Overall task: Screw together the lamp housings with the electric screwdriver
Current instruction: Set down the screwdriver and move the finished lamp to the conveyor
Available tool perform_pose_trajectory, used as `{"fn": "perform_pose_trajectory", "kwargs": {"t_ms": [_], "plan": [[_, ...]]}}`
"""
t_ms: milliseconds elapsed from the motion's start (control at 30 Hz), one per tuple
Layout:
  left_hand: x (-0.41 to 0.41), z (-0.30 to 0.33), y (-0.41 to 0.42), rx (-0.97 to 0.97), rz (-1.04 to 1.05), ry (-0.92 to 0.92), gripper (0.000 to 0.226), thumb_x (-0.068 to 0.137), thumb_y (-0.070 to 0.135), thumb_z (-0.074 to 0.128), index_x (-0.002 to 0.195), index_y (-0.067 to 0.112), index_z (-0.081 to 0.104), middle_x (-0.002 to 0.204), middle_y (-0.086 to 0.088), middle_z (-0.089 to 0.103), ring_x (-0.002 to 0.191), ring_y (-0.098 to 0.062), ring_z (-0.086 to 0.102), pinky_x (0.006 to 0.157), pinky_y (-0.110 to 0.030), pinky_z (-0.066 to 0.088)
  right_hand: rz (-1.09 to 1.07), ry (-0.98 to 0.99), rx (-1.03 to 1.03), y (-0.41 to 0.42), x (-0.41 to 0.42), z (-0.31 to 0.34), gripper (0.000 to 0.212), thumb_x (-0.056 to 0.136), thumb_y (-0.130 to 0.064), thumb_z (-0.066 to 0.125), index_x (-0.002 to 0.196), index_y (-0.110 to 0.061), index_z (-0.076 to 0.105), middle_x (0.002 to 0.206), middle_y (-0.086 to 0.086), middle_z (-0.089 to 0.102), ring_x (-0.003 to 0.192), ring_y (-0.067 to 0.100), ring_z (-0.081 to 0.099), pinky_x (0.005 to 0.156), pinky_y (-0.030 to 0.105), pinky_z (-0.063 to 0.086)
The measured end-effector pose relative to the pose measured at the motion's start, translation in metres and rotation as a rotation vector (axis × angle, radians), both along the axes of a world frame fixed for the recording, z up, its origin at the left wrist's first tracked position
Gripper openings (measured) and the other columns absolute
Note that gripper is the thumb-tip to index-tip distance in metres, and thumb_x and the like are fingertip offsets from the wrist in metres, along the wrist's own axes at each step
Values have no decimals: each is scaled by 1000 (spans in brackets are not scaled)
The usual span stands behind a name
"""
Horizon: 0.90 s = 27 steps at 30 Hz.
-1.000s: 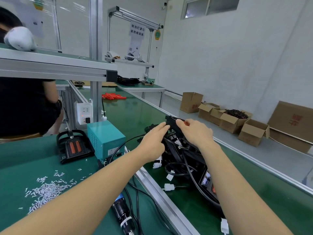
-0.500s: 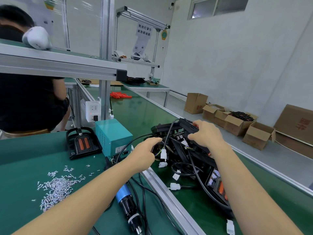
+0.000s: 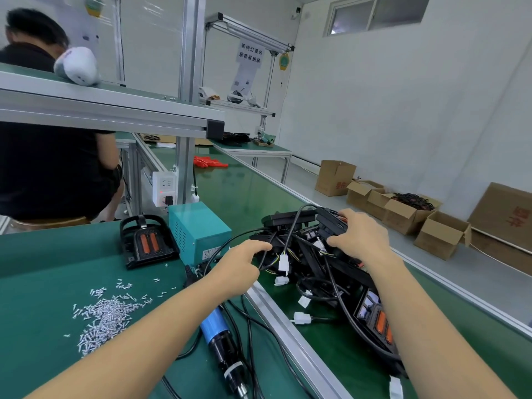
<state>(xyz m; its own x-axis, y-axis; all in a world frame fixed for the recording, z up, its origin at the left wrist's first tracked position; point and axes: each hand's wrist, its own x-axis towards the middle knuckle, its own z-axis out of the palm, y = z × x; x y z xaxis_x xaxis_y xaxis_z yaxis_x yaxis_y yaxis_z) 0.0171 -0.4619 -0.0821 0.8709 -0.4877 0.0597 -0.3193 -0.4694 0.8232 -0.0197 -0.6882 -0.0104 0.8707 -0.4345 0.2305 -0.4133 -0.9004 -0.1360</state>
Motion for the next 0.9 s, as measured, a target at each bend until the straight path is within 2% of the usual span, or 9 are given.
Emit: {"fn": "perform_pose_trajectory", "kwargs": {"t_ms": [133, 300, 367, 433, 533, 600, 733, 833, 900], "plan": [[-3, -1, 5, 9, -8, 23, 70, 84, -11, 32, 135, 34, 46, 148, 10, 37, 76, -9, 57, 63, -26, 49, -1, 7, -52, 5, 2, -1, 56, 86, -41, 66, 135, -21, 47, 128, 5, 56, 117, 28, 53, 97, 41, 41], [-4, -2, 11, 9, -3, 74, 78, 80, -14, 21, 143, 30, 38, 154, 5, 30, 67, -15, 58, 45, -18, 38, 15, -13, -102, 16, 7, 0, 68, 88, -49, 61, 145, -22, 37, 144, 5, 46, 132, 27, 43, 113, 52, 22], [-5, 0, 13, 21, 12, 53, 77, 82, -13, 20, 145, 29, 36, 154, 4, 29, 92, -19, 60, 54, -20, 46, 45, -14, -83, 22, 9, 0, 69, 89, -51, 60, 147, -24, 34, 145, 4, 45, 133, 27, 43, 112, 53, 23], [-7, 0, 18, 46, 18, 21, 76, 83, -13, 20, 146, 28, 33, 155, 5, 27, 125, -26, 48, 77, -26, 50, 68, 13, -38, 26, 11, -1, 68, 89, -49, 60, 146, -23, 34, 144, 4, 46, 130, 28, 45, 108, 50, 31], [-8, -1, 27, 41, 6, 1, 77, 84, -13, 21, 147, 28, 30, 156, 7, 23, 139, -16, 32, 92, -22, 43, 84, 21, -32, 27, 11, -3, 64, 91, -42, 60, 146, -21, 34, 143, 7, 48, 129, 29, 47, 104, 45, 40], [-8, -2, 33, 62, 17, -19, 78, 83, -14, 22, 148, 29, 29, 156, 7, 23, 140, -15, 29, 104, -32, 36, 73, 13, -37, 27, 10, -3, 64, 91, -40, 61, 146, -21, 34, 144, 7, 47, 130, 29, 46, 107, 47, 36], [-8, -6, 42, 67, 40, -1, 79, 82, -13, 22, 147, 31, 29, 156, 9, 23, 136, -29, 36, 103, -36, 37, 71, -64, -105, 39, 7, -3, 69, 91, -43, 60, 149, -20, 30, 149, 6, 40, 137, 27, 37, 114, 52, 21], [-7, -12, 51, 71, 49, -8, 80, 82, -14, 21, 148, 30, 28, 157, 9, 21, 138, -20, 33, 80, -13, 46, 202, -96, -123, 66, 8, -12, 67, 93, -43, 55, 150, -20, 28, 155, 3, 33, 142, 22, 30, 117, 50, 16], [-8, -17, 61, 101, 52, -26, 79, 82, -15, 22, 149, 27, 25, 157, 8, 19, 142, -15, 23, 92, -10, 38, 278, -54, -94, 85, 10, -23, 68, 95, -45, 52, 152, -21, 25, 157, 1, 28, 145, 21, 25, 118, 50, 11]]}}
